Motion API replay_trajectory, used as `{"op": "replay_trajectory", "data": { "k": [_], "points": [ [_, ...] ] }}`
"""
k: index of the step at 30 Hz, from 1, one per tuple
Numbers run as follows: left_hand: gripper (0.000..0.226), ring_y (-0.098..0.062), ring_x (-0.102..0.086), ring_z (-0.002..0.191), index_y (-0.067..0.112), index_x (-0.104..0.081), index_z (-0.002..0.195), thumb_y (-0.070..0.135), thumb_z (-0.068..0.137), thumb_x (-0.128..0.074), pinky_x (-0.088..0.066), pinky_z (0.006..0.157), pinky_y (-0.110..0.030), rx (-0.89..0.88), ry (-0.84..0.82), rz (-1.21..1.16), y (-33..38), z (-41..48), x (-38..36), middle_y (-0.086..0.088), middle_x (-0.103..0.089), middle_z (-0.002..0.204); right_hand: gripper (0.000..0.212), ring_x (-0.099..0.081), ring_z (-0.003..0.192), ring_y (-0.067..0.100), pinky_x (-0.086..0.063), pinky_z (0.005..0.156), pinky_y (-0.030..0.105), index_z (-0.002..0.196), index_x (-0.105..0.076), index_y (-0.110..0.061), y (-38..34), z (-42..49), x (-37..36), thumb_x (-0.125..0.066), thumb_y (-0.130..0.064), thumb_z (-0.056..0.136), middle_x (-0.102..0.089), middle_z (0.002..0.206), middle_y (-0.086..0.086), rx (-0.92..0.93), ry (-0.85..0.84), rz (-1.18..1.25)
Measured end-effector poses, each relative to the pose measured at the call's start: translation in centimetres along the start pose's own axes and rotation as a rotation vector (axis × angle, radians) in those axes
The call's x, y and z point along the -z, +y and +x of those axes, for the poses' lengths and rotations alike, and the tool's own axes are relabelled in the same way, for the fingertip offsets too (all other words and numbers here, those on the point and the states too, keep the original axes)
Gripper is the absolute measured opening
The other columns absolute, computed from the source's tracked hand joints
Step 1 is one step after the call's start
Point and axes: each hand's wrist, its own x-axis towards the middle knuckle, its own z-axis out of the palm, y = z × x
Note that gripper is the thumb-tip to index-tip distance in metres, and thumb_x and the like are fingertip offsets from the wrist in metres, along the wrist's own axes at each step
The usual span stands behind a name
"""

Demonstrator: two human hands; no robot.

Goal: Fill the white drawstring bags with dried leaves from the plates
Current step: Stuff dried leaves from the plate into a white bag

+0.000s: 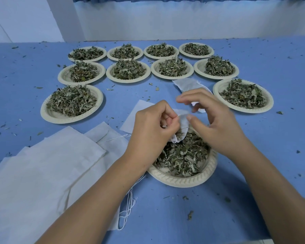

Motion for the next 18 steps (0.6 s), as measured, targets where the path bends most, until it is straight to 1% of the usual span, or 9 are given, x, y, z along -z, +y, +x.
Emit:
{"op": "replay_trajectory", "data": {
  "k": [2,3,6,9,12,14,16,17,18],
  "points": [
    [0.012,-0.009,-0.053,0.052,0.005,-0.061,0.075,0.001,0.083,-0.069,-0.050,0.055,-0.029,-0.024,-0.030,0.006,0.0,0.0,-0.1,0.006,-0.055,0.058,0.042,-0.047,0.121,0.012,-0.036,0.096,0.016,0.117,-0.059,-0.023,0.0,-0.1,-0.6,-0.052,-0.001,0.082,-0.059,0.117,-0.007,-0.052,-0.105,-0.027],
    [0.012,-0.006,-0.052,0.053,0.006,-0.061,0.075,0.000,0.082,-0.069,-0.050,0.055,-0.028,-0.026,-0.036,0.006,-0.1,0.0,0.0,0.008,-0.053,0.059,0.043,-0.044,0.123,0.012,-0.037,0.097,0.017,0.116,-0.059,-0.024,0.0,-0.1,-0.9,-0.050,-0.001,0.081,-0.060,0.115,-0.008,-0.079,-0.147,-0.020],
    [0.014,-0.004,-0.050,0.053,0.008,-0.061,0.074,-0.001,0.081,-0.068,-0.050,0.055,-0.029,-0.021,-0.048,0.004,-0.1,0.0,0.0,0.010,-0.052,0.059,0.039,-0.043,0.120,0.013,-0.038,0.100,0.032,0.111,-0.063,-0.020,0.0,-0.2,-1.1,-0.049,0.001,0.081,-0.061,0.108,-0.005,-0.136,-0.209,-0.004],
    [0.014,-0.007,-0.052,0.052,0.009,-0.061,0.073,-0.001,0.080,-0.069,-0.048,0.052,-0.023,-0.017,-0.067,0.016,-0.3,0.0,0.0,0.009,-0.053,0.058,0.030,-0.046,0.113,0.015,-0.037,0.100,0.035,0.102,-0.065,-0.020,-0.1,-0.1,-1.0,-0.049,-0.007,0.080,-0.063,0.102,-0.006,-0.137,-0.199,-0.027],
    [0.017,-0.005,-0.051,0.048,0.012,-0.061,0.072,0.004,0.082,-0.072,-0.043,0.049,-0.016,0.051,-0.075,0.002,-0.6,0.1,-0.1,0.010,-0.053,0.053,0.017,-0.053,0.104,0.018,-0.040,0.096,0.043,0.093,-0.069,-0.010,0.1,0.0,-0.7,-0.062,0.001,0.082,-0.066,0.095,-0.003,-0.110,-0.123,-0.093],
    [0.017,-0.005,-0.052,0.042,0.015,-0.063,0.072,0.009,0.083,-0.074,-0.043,0.046,-0.014,0.155,-0.104,-0.083,-0.6,0.2,0.1,0.007,-0.056,0.049,0.014,-0.056,0.095,0.022,-0.043,0.088,0.039,0.085,-0.070,-0.006,0.3,0.0,-0.5,-0.065,0.006,0.080,-0.068,0.088,0.002,-0.099,-0.084,-0.115],
    [0.010,-0.005,-0.055,0.043,0.013,-0.069,0.075,0.011,0.082,-0.075,-0.044,0.046,-0.013,0.302,-0.161,-0.241,-0.5,0.6,0.8,0.003,-0.062,0.051,0.014,-0.058,0.089,0.021,-0.042,0.081,0.026,0.081,-0.070,-0.006,0.5,0.0,-0.5,-0.066,0.007,0.080,-0.068,0.085,0.003,-0.112,-0.070,-0.106],
    [0.007,-0.005,-0.056,0.045,0.012,-0.072,0.076,0.010,0.081,-0.075,-0.046,0.048,-0.013,0.355,-0.170,-0.323,-0.5,0.9,1.2,0.001,-0.065,0.054,0.014,-0.058,0.087,0.020,-0.041,0.077,0.024,0.080,-0.071,-0.007,0.5,0.0,-0.5,-0.068,0.006,0.080,-0.068,0.083,0.003,-0.115,-0.061,-0.102],
    [0.006,-0.005,-0.057,0.047,0.012,-0.074,0.077,0.008,0.081,-0.075,-0.047,0.050,-0.013,0.370,-0.152,-0.381,-0.4,1.2,1.7,0.000,-0.067,0.057,0.014,-0.058,0.085,0.020,-0.041,0.075,0.026,0.079,-0.071,-0.008,0.5,0.0,-0.6,-0.069,0.005,0.080,-0.068,0.082,0.003,-0.114,-0.051,-0.099]
  ]
}}
